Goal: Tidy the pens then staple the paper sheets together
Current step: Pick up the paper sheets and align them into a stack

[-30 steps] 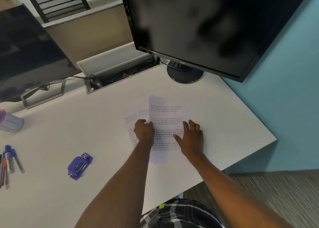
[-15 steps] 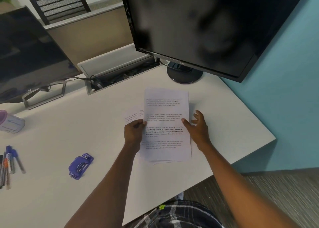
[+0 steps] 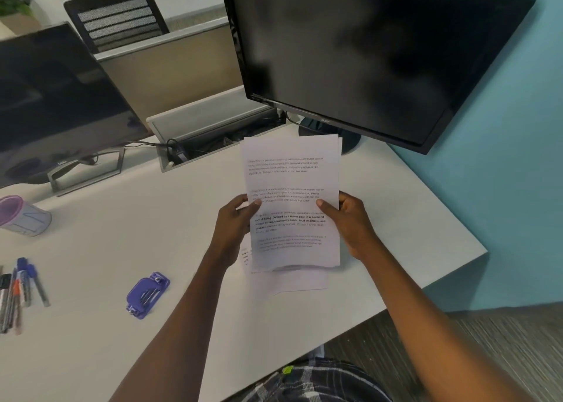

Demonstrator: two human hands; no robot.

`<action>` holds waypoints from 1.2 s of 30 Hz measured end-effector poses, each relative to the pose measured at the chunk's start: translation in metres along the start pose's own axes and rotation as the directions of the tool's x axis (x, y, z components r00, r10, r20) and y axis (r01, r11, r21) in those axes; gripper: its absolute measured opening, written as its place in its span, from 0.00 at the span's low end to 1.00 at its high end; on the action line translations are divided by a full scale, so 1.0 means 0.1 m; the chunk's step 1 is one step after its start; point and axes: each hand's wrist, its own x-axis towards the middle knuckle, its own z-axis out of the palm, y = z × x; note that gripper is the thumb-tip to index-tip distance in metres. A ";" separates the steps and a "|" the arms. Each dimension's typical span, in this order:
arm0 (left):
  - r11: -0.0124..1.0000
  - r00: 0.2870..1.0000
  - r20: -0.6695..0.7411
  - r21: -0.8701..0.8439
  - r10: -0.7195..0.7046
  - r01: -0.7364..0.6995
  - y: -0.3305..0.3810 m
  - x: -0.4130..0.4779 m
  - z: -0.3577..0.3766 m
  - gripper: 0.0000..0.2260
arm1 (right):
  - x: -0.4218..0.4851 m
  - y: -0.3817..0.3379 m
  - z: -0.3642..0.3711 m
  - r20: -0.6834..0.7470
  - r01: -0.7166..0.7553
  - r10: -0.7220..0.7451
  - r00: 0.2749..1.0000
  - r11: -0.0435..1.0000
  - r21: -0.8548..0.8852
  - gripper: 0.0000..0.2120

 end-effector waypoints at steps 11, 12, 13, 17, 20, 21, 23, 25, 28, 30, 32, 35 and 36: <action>0.984 0.985 -0.004 -0.039 0.173 -0.173 0.24 -0.01 0.19 0.08 | -0.11 -0.14 0.16 -0.107 0.166 -0.165 0.980 0.986 0.002 0.10; 0.985 0.986 -0.006 -0.045 0.165 -0.165 0.21 -0.02 0.19 0.09 | -0.12 -0.12 0.16 -0.105 0.161 -0.159 0.982 0.987 0.013 0.10; 0.987 0.988 -0.007 -0.043 0.156 -0.156 0.18 -0.03 0.20 0.10 | -0.13 -0.10 0.15 -0.100 0.152 -0.150 0.984 0.988 0.019 0.11; 0.990 0.990 0.004 0.001 0.139 -0.139 0.13 -0.11 0.26 0.12 | -0.17 0.01 0.14 -0.072 0.099 -0.099 0.993 0.995 -0.005 0.09; 0.987 0.987 -0.001 0.001 0.160 -0.160 0.14 -0.12 0.30 0.11 | -0.17 0.04 0.13 -0.067 0.080 -0.081 0.994 0.997 -0.006 0.07; 0.986 0.986 -0.005 -0.004 0.164 -0.164 0.13 -0.12 0.30 0.11 | -0.17 0.05 0.13 -0.065 0.080 -0.079 0.995 0.997 -0.001 0.06; 0.987 0.987 -0.014 -0.008 0.159 -0.159 0.10 -0.13 0.31 0.12 | -0.16 0.08 0.14 -0.066 0.068 -0.067 0.996 0.998 0.008 0.07; 0.991 0.991 -0.018 0.003 0.131 -0.131 0.05 -0.14 0.33 0.11 | -0.15 0.14 0.16 -0.074 0.043 -0.043 0.996 0.999 -0.005 0.10; 0.994 0.994 -0.020 0.029 0.105 -0.104 0.01 -0.14 0.36 0.11 | -0.15 0.22 0.16 -0.078 0.013 -0.017 0.997 0.999 -0.049 0.12; 0.993 0.994 -0.005 0.041 0.111 -0.110 0.02 -0.14 0.35 0.11 | -0.14 0.22 0.13 -0.074 0.010 -0.015 0.997 0.998 -0.069 0.15; 0.992 0.993 0.015 0.042 0.118 -0.118 0.03 -0.13 0.32 0.11 | -0.14 0.18 0.10 -0.061 0.014 -0.019 0.998 0.996 -0.085 0.15; 0.995 0.996 0.015 0.048 0.086 -0.087 0.02 -0.11 0.26 0.12 | -0.13 0.11 0.04 -0.037 0.025 -0.030 0.999 0.993 -0.117 0.14; 0.997 0.998 0.011 0.042 0.068 -0.068 0.02 -0.10 0.24 0.12 | -0.13 0.10 0.02 -0.031 0.029 -0.033 0.999 0.992 -0.121 0.14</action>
